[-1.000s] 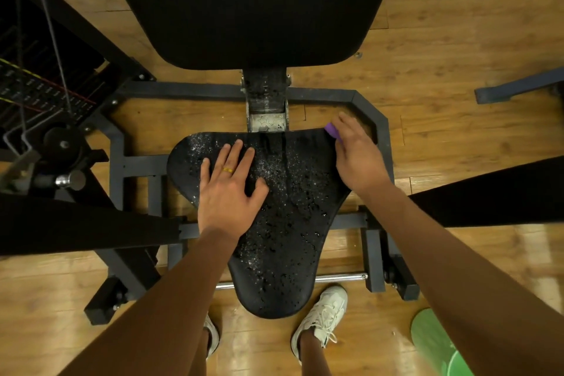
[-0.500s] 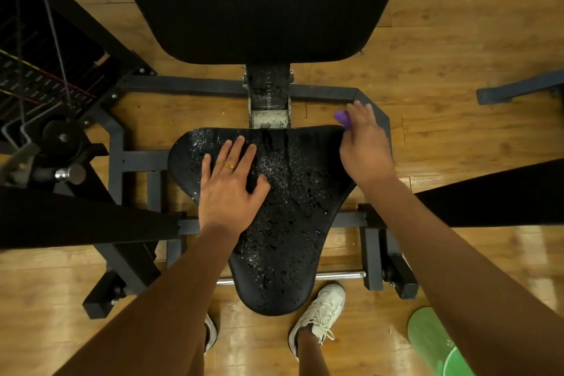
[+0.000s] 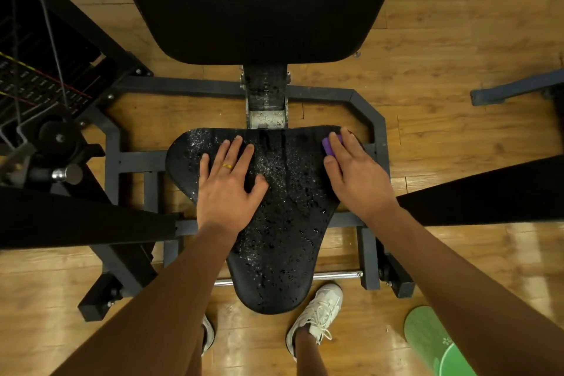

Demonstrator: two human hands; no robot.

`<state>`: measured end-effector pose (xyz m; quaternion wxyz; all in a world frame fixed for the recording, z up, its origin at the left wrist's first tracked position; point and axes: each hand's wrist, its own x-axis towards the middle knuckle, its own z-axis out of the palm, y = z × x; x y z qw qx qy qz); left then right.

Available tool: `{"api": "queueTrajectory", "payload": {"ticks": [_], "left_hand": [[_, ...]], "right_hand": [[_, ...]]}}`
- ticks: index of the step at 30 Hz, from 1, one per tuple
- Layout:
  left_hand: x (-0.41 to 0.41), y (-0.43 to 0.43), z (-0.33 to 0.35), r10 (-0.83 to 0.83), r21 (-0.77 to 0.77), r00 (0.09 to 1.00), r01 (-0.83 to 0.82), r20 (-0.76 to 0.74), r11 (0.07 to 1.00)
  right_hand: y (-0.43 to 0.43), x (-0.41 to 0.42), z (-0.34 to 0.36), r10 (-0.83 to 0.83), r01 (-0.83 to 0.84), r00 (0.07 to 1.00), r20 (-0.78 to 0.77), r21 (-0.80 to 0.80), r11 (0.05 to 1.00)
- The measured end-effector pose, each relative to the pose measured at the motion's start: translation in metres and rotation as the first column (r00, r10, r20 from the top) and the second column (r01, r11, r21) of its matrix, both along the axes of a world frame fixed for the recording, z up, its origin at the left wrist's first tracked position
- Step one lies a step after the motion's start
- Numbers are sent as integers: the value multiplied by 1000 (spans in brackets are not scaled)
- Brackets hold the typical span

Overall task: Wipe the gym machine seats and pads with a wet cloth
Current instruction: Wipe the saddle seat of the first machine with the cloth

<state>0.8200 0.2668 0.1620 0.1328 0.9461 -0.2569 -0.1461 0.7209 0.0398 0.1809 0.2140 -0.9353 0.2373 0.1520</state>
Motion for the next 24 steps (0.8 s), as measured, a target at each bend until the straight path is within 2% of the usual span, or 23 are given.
{"api": "queueTrajectory", "payload": {"ticks": [5, 9, 11, 16, 21, 24], "left_hand": [[-1, -2, 1, 5, -16, 1000, -5, 1, 1000], [0, -1, 0, 11, -9, 1000, -11, -6, 1000], [0, 1, -1, 11, 0, 1000, -11, -7, 1000], [1, 2, -1, 5, -11, 1000, -5, 1, 1000], [0, 2, 0, 8, -19, 1000, -7, 14, 1000], [2, -1, 2, 18, -29, 1000, -17, 14, 999]], "right_hand": [[-16, 16, -15, 64, -61, 986, 152, -24, 998], [-11, 59, -26, -184, 178, 975, 123, 62, 982], [-7, 67, -28, -210, 204, 970, 121, 63, 977], [-8, 34, -16, 0, -21, 975, 222, 89, 996], [20, -19, -11, 4, -15, 982, 187, 54, 998], [5, 2, -12, 52, -54, 983, 178, 2, 999]]}}
